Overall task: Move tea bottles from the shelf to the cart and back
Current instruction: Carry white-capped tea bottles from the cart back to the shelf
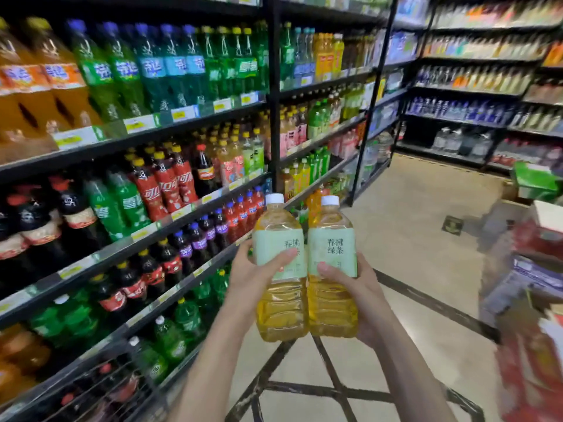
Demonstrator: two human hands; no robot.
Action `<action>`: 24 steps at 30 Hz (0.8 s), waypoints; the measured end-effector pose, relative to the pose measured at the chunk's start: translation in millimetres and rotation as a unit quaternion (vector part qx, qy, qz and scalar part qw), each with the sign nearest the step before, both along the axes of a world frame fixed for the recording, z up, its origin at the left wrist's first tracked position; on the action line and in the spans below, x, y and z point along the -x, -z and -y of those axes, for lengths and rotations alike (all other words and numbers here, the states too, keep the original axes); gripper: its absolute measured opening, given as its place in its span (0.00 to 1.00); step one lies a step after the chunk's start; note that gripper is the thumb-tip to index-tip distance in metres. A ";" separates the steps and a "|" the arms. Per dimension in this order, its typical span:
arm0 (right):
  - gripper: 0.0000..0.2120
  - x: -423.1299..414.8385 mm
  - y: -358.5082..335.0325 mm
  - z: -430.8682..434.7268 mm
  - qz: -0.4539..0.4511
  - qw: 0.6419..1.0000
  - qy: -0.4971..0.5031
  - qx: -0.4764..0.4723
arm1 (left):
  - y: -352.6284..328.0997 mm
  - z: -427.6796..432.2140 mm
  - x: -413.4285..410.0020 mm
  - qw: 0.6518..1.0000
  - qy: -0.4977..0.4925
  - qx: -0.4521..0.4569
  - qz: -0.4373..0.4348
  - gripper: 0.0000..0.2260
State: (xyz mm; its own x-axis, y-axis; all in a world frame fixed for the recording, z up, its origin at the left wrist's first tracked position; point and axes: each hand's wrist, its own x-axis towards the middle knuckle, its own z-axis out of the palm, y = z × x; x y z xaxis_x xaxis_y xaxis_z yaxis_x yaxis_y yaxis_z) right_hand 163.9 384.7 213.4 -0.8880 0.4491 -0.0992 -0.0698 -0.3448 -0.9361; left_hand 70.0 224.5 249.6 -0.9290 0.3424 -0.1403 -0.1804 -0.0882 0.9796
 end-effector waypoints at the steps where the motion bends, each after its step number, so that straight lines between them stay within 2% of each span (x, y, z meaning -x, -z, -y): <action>1: 0.37 -0.7 -0.9 -9.2 -0.001 1.000 0.007 0.003 | -1.8 -10.4 1.9 1.000 0.008 -0.002 -0.002 0.36; 6: 0.37 2.8 -10.0 -50.4 -0.004 0.998 0.060 -0.016 | -6.5 -62.0 19.3 0.999 0.051 -0.007 -0.005 0.29; 10: 0.32 15.2 -18.7 -82.7 -0.009 0.996 0.084 -0.014 | -6.4 -103.9 43.0 0.996 0.084 -0.001 -0.017 0.32; 18: 0.39 75.6 -27.5 -157.5 0.006 0.989 0.143 -0.039 | -15.7 -191.5 118.7 0.988 0.151 0.000 -0.036 0.36; 22: 0.43 109.5 -30.2 -191.8 0.014 0.984 0.167 -0.052 | -17.8 -232.8 159.3 0.984 0.177 -0.011 -0.027 0.34; 24: 0.43 126.4 -29.9 -207.7 0.017 0.983 0.176 -0.057 | -18.6 -251.3 178.5 0.981 0.192 -0.007 -0.021 0.38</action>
